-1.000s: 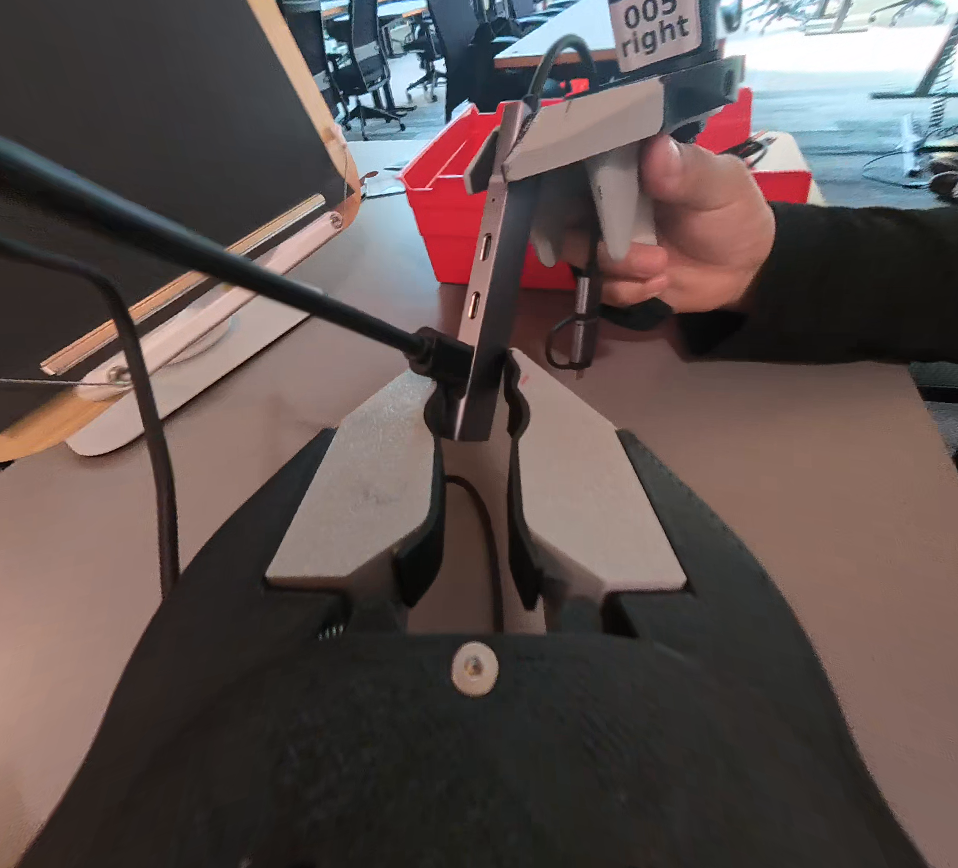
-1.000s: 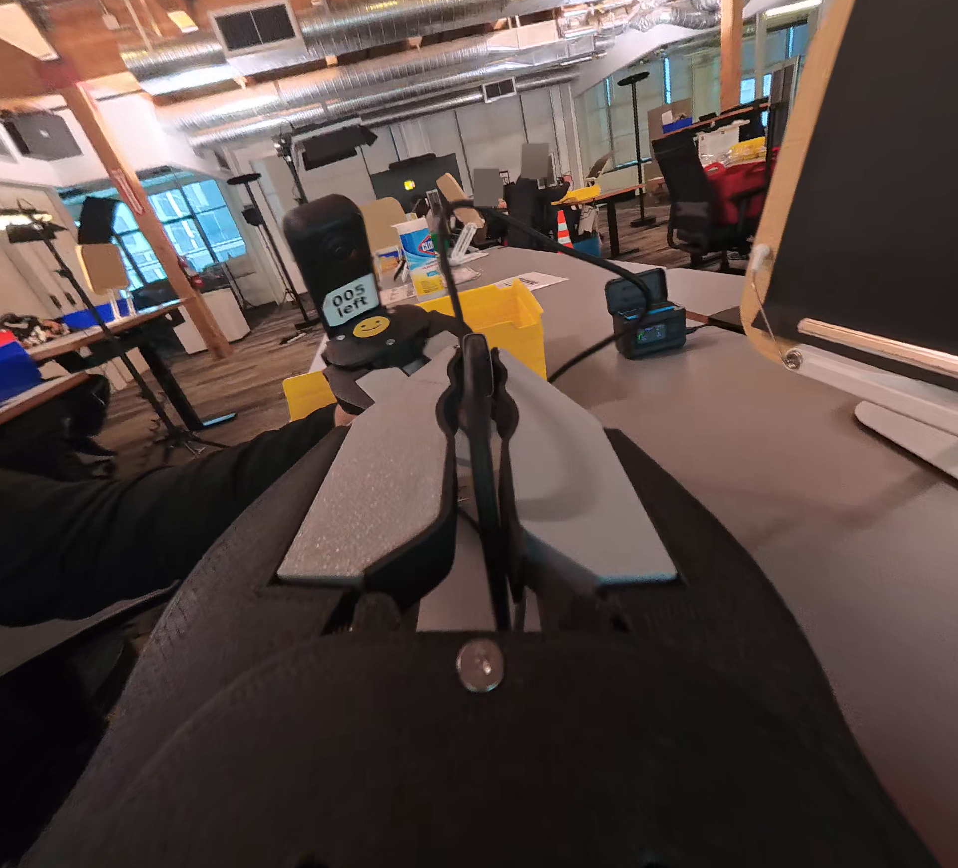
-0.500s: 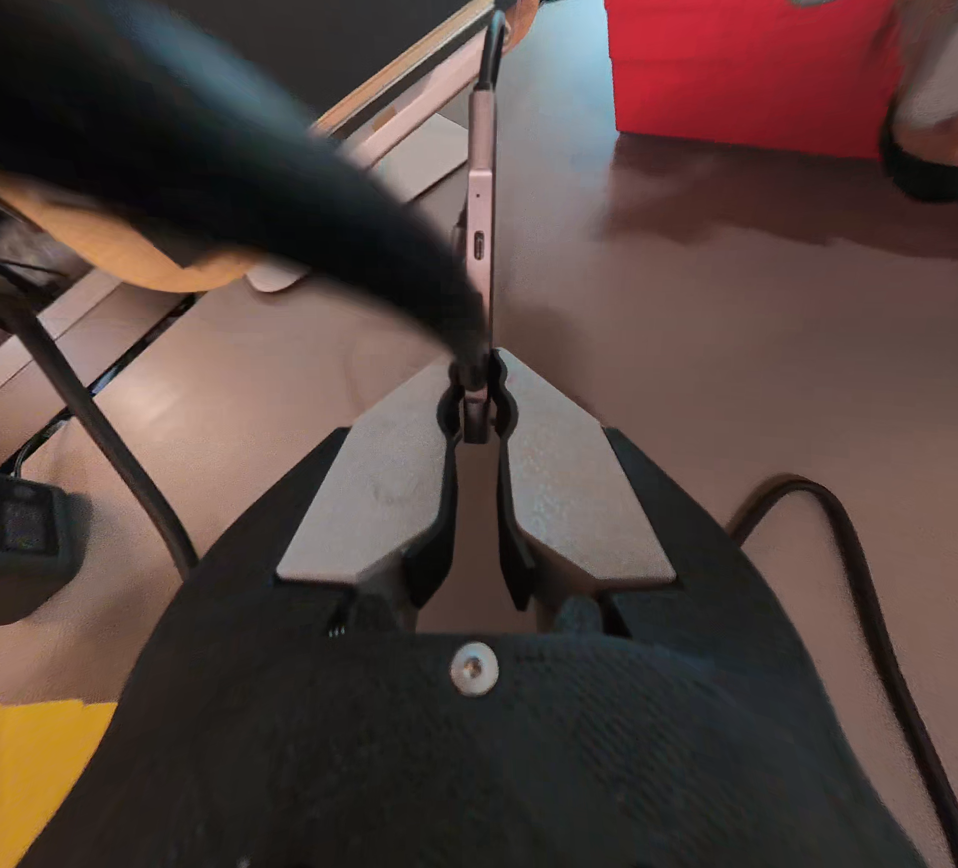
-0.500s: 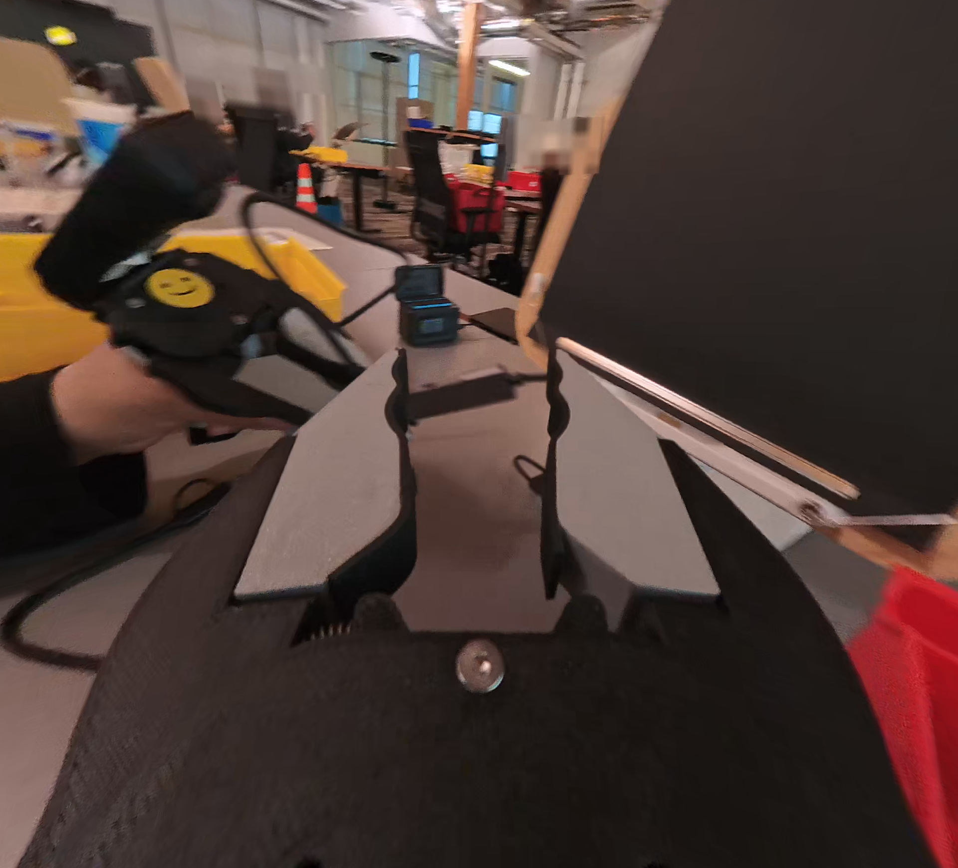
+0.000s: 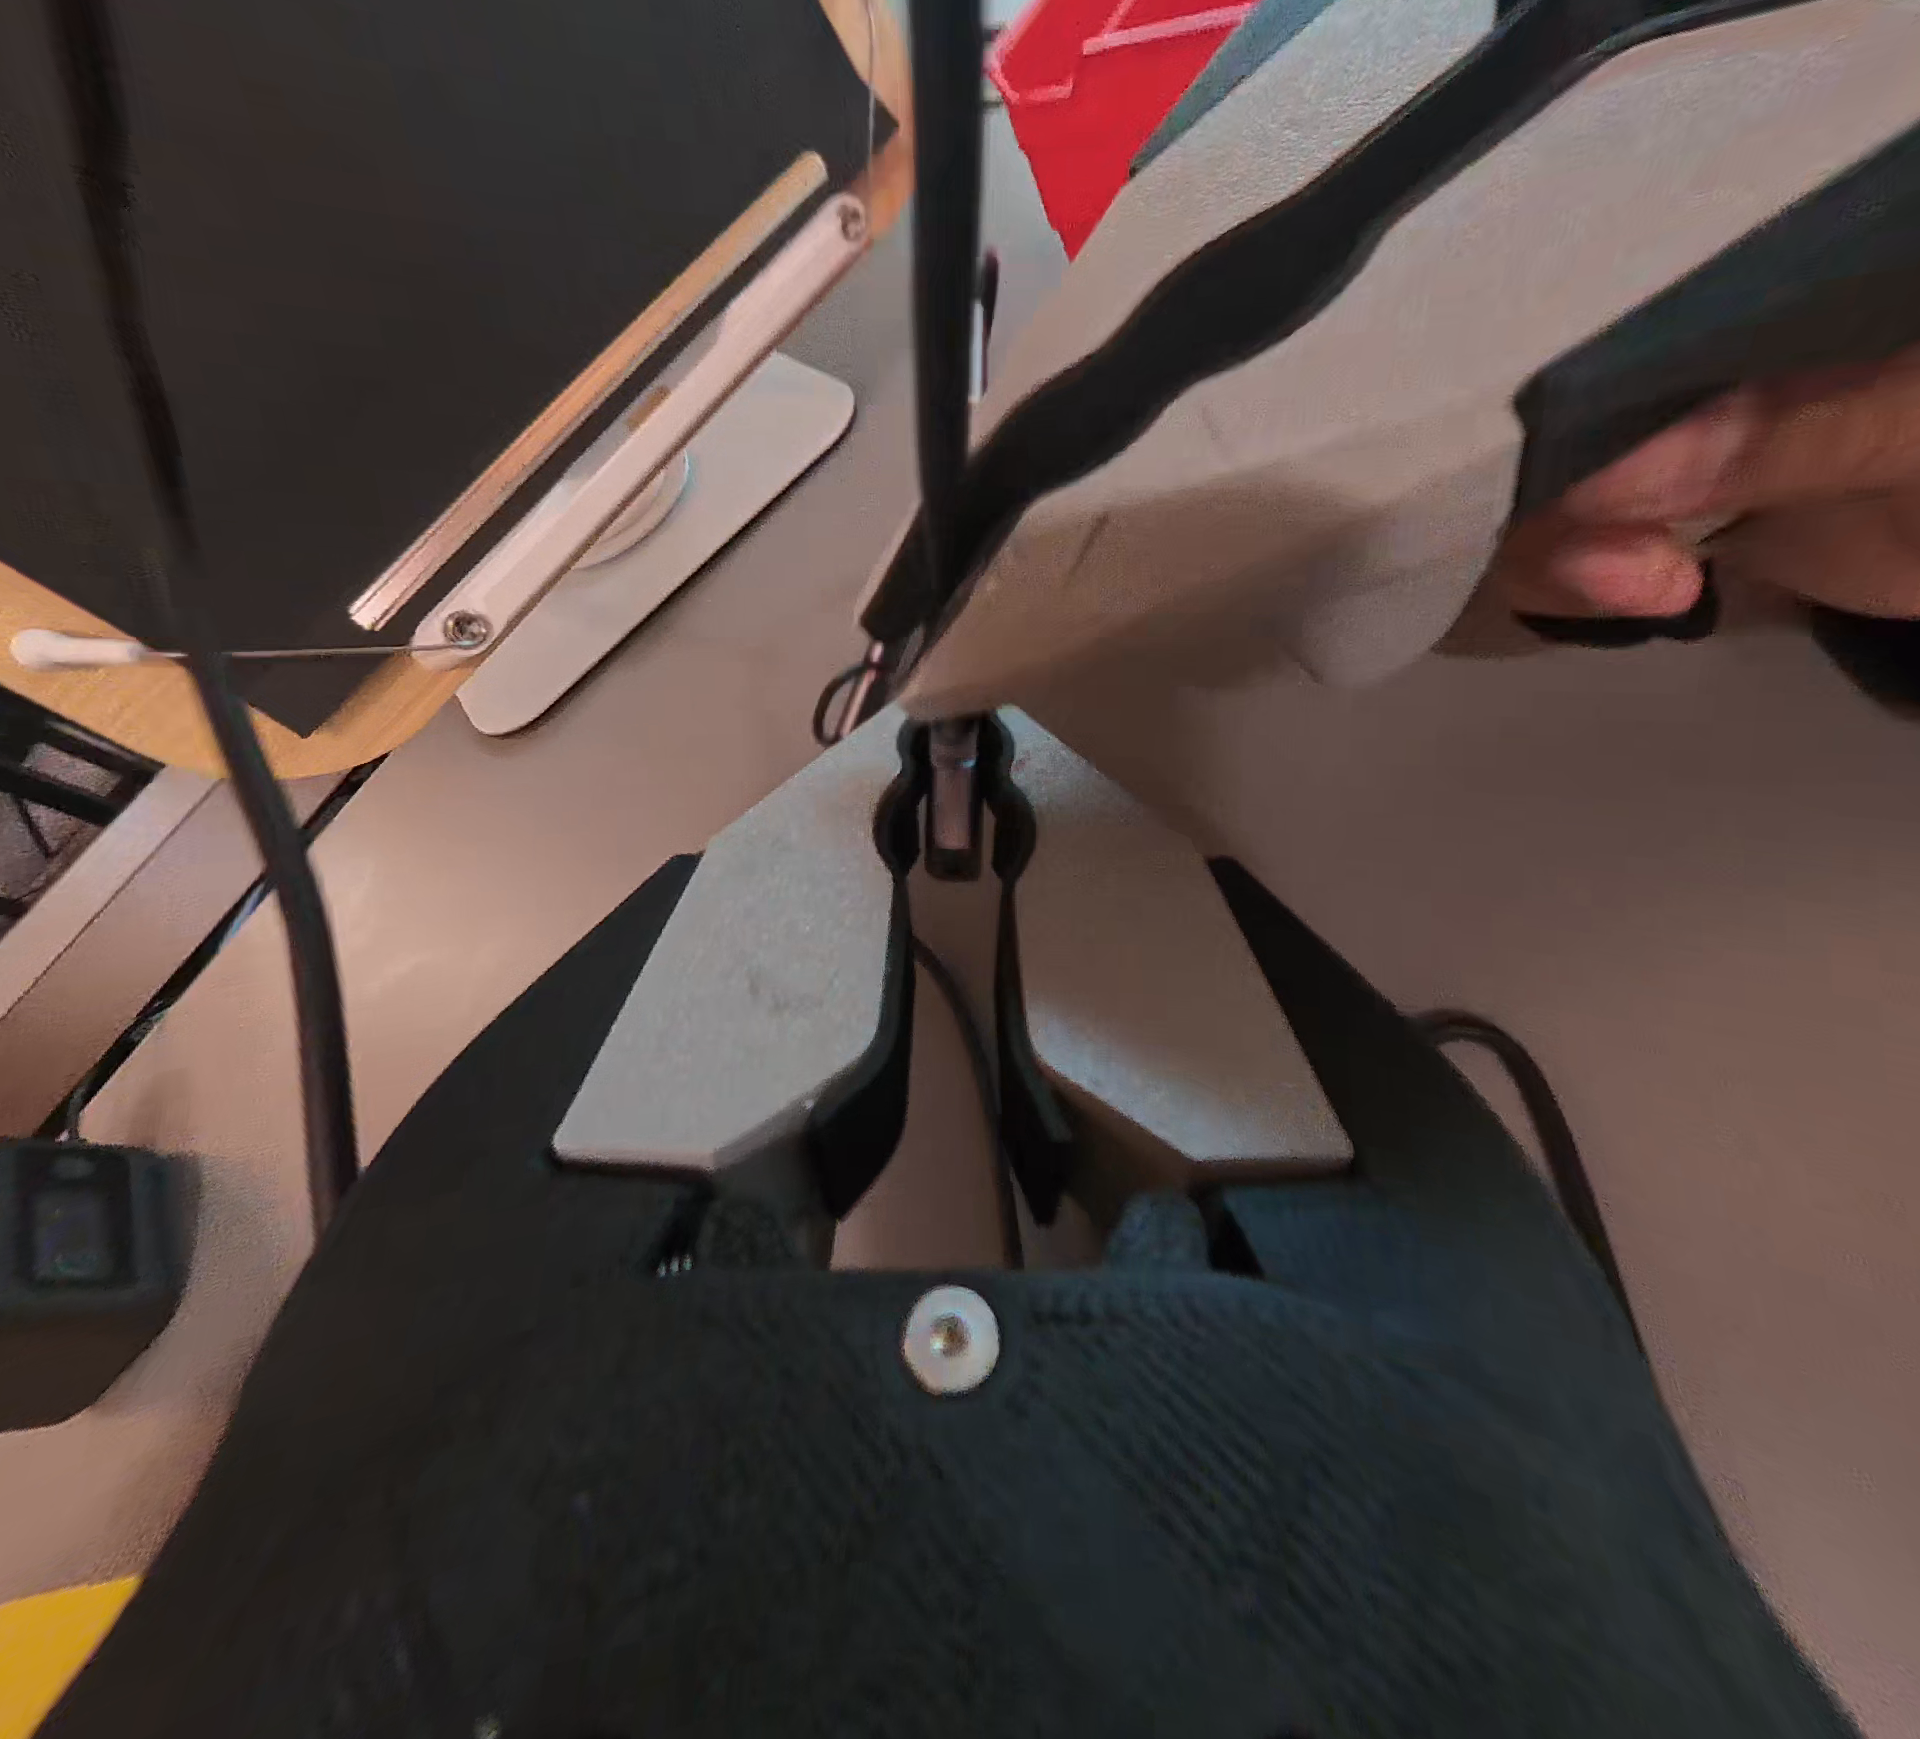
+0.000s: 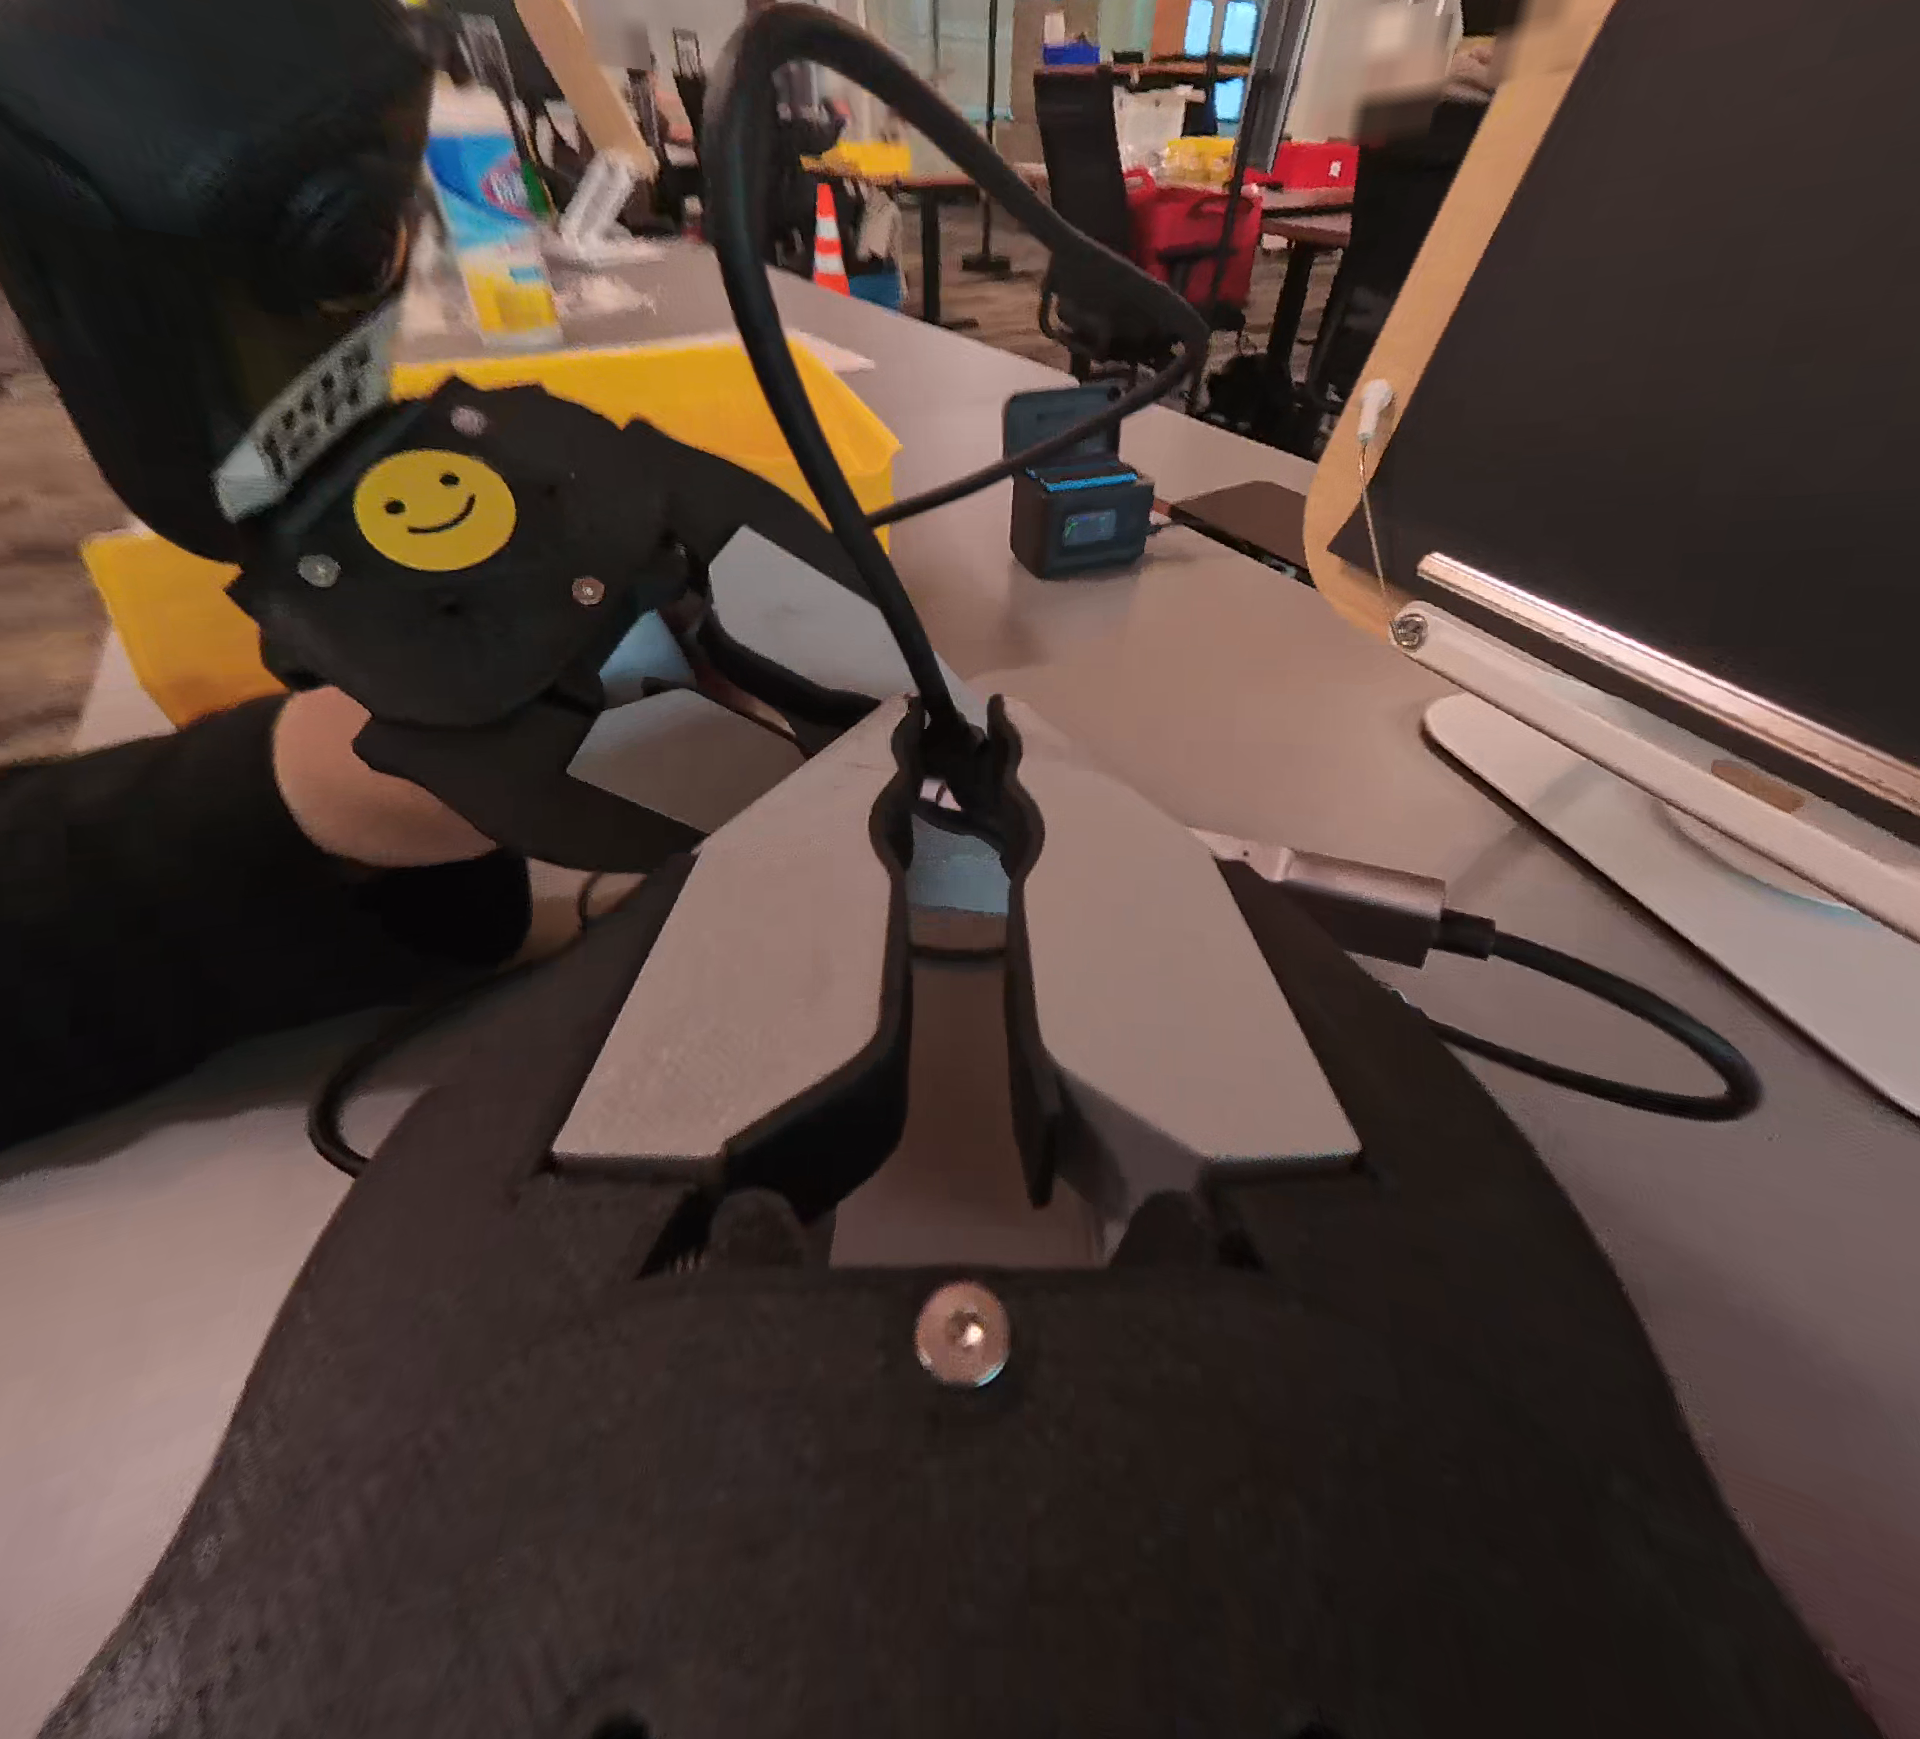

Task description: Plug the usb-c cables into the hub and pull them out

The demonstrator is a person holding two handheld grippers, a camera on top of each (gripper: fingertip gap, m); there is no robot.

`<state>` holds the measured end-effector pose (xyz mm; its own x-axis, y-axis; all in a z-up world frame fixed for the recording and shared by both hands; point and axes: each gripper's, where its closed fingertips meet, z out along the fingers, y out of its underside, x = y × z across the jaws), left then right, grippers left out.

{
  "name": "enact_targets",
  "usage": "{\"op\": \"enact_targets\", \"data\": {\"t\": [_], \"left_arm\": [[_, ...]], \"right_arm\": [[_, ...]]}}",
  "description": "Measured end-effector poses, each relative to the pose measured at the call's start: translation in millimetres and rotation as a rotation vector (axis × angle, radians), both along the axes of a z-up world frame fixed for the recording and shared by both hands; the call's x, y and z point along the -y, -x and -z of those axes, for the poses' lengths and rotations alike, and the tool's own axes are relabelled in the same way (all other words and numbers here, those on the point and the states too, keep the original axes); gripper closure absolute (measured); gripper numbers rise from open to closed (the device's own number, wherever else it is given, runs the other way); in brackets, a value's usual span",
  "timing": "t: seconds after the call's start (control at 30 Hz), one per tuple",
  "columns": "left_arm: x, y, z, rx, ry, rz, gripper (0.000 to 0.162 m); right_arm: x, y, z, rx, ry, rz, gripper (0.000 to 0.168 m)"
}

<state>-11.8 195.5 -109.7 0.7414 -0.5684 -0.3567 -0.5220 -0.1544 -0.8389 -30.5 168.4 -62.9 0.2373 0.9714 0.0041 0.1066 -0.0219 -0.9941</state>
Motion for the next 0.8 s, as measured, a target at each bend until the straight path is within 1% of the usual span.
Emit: {"op": "enact_targets", "data": {"t": [0.1,0.2,0.27,0.33,0.4,0.47,0.53,0.6,0.67,0.73,0.8], "left_arm": [[4,-7,-9,0.094,-0.01,0.05,0.155],[9,-16,-19,0.161,-0.034,0.103,0.155],[11,-20,-20,0.164,-0.043,0.121,0.154],[8,-17,-17,0.121,-0.042,0.083,0.154],[4,-11,-15,0.084,-0.057,0.031,0.155],[1,-6,-15,0.051,-0.072,-0.002,0.156],[0,-4,-12,0.065,-0.048,-0.021,0.156],[-3,-3,-8,0.078,-0.027,-0.033,0.156],[-5,-2,-2,0.069,-0.01,-0.034,0.155],[-7,-1,2,0.048,-0.013,-0.042,0.156],[-8,-2,5,0.026,-0.009,-0.044,0.156]], "right_arm": [[0,-6,-12,-0.121,0.139,-0.081,0.16],[9,-10,-22,-0.23,0.324,-0.246,0.16],[12,-11,-25,-0.274,0.411,-0.311,0.161],[11,-10,-22,-0.271,0.441,-0.318,0.16],[8,-7,-19,-0.249,0.413,-0.28,0.158],[4,-6,-15,-0.212,0.367,-0.211,0.15],[1,-4,-11,-0.171,0.298,-0.153,0.146],[-1,-2,-7,-0.134,0.235,-0.109,0.147],[-4,-1,-1,-0.088,0.183,-0.068,0.146],[-8,-1,4,-0.048,0.141,-0.026,0.139],[-10,-2,6,-0.024,0.118,-0.002,0.137]]}}
